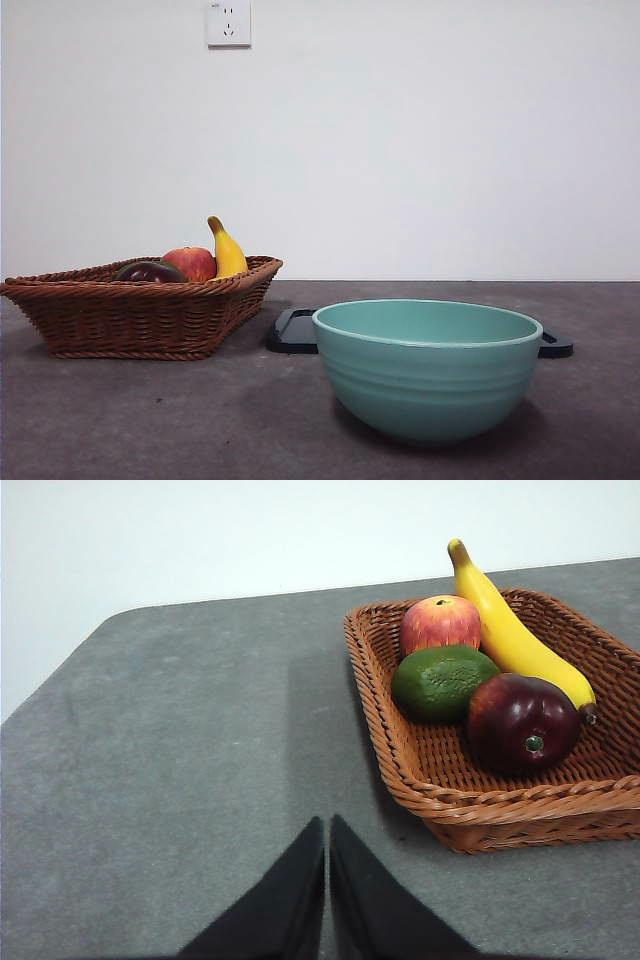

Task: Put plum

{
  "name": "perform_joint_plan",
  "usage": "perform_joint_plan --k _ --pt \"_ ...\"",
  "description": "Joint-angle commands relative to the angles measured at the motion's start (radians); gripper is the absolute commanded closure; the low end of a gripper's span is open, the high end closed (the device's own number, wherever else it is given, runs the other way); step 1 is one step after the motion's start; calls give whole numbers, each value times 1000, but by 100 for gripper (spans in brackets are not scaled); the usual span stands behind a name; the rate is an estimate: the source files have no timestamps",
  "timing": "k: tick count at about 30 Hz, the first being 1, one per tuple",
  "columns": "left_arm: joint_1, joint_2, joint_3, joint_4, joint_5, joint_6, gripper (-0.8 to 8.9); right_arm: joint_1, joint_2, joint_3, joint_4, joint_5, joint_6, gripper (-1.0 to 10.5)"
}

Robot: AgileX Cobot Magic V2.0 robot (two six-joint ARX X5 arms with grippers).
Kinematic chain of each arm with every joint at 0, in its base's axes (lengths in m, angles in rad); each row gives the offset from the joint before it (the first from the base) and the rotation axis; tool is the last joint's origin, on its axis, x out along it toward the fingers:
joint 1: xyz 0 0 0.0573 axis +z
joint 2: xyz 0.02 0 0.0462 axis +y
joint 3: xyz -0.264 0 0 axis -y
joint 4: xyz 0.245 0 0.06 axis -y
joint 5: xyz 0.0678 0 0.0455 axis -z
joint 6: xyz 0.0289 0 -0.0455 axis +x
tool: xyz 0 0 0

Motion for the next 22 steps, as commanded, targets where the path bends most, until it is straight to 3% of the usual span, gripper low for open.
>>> perform_joint_plan --k 1,6,16,22 --pt "-1 -1 -21 -8 -3 -3 807 -9 -41 -72 63 7 -8 940" --pt "0 -1 -21 -8 -3 -3 807 -10 -118 -180 84 53 -3 940" --pt "-1 -1 -21 -8 -3 -3 807 -10 -138 -319 114 55 18 940" --pt "0 -1 -21 -8 -3 -3 807 -9 -138 -325 43 55 23 940"
